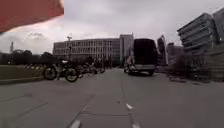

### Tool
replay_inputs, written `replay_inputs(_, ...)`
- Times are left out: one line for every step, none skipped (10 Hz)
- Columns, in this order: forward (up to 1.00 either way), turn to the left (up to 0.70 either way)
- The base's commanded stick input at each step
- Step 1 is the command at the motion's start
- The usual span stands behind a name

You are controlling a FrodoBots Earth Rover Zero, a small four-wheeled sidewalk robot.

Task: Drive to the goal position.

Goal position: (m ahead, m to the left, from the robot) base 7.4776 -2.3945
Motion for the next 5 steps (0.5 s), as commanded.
replay_inputs(0.70, 0.00)
replay_inputs(0.70, 0.00)
replay_inputs(0.70, 0.00)
replay_inputs(0.70, 0.00)
replay_inputs(0.70, 0.00)
